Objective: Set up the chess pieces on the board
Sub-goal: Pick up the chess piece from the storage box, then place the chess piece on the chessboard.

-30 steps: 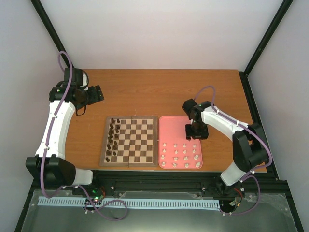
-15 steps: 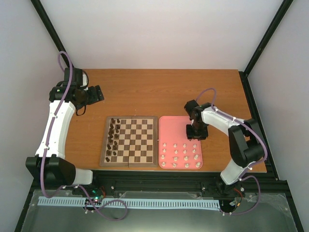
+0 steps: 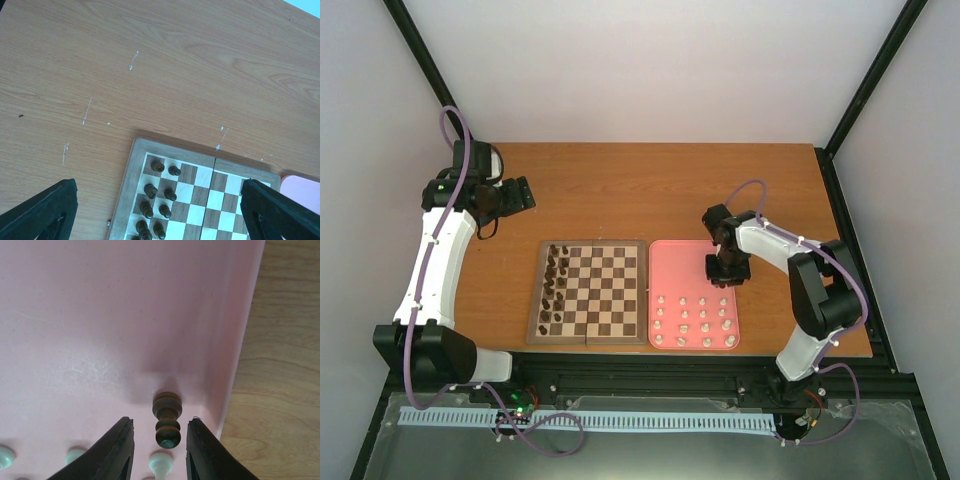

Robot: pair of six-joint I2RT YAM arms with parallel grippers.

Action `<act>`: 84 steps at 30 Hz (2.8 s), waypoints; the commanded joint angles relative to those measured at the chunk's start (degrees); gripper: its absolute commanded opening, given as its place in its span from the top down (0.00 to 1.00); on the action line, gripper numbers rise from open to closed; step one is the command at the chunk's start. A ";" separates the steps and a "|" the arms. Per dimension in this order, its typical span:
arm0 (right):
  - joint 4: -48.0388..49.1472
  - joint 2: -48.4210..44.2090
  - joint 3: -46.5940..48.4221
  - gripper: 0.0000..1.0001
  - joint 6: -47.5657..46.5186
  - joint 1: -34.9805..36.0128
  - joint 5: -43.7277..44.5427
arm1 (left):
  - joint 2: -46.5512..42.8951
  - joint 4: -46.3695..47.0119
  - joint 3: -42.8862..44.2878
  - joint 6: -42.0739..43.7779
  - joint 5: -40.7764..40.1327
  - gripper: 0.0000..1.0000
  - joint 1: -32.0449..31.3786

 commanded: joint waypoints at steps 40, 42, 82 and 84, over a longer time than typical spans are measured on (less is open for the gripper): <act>-14.05 25.28 54.88 0.97 -1.07 46.04 -0.13 | -0.09 0.51 1.29 0.08 -0.03 0.00 -0.12; -16.55 29.34 61.04 0.97 -2.64 47.48 -1.71 | -0.07 0.58 1.37 0.06 -0.21 0.00 -0.15; -20.34 46.25 80.16 0.97 -9.12 50.56 -12.52 | 0.00 0.71 1.91 -0.20 1.37 0.00 -0.16; -20.30 46.51 80.32 0.97 -9.19 50.56 -12.43 | -0.07 0.68 1.91 -0.13 1.34 0.00 -0.12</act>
